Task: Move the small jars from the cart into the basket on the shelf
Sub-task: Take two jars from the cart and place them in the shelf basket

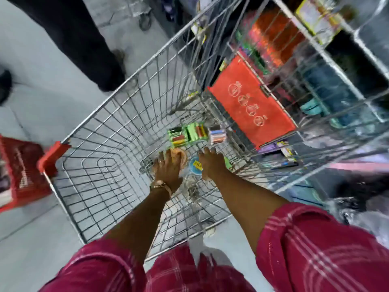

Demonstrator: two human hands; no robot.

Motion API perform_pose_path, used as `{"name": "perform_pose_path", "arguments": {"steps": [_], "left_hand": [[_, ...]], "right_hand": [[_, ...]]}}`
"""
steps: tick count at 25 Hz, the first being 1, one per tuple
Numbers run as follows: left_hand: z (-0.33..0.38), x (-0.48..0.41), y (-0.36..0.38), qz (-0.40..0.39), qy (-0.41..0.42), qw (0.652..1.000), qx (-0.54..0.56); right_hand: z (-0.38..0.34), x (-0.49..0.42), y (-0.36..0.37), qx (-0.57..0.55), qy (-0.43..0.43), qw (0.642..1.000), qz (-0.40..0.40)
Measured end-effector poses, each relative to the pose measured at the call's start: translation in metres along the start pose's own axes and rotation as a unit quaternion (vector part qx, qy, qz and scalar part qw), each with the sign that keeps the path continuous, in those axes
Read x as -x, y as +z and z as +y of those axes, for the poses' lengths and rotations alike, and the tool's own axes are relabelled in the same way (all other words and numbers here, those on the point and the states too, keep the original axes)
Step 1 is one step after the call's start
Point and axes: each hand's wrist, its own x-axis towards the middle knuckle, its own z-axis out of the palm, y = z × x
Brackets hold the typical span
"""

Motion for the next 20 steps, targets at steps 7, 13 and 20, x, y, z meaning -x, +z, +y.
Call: {"name": "perform_pose_path", "arguments": {"steps": [7,13,20], "left_hand": [[0.004,-0.045,0.003,0.023,0.012,0.999,0.031],[0.024,-0.022,-0.075,-0.052,0.002,0.997,0.057],[0.126,0.071,-0.239,0.111,0.063,0.99,0.054]], "right_hand": [[-0.005,-0.031,0.024,0.091,-0.065,0.994,0.013],[0.021,0.005,-0.039,-0.167,-0.013,0.984,-0.052],[0.094,0.163,-0.178,-0.233,0.06,0.94,0.24]]}}
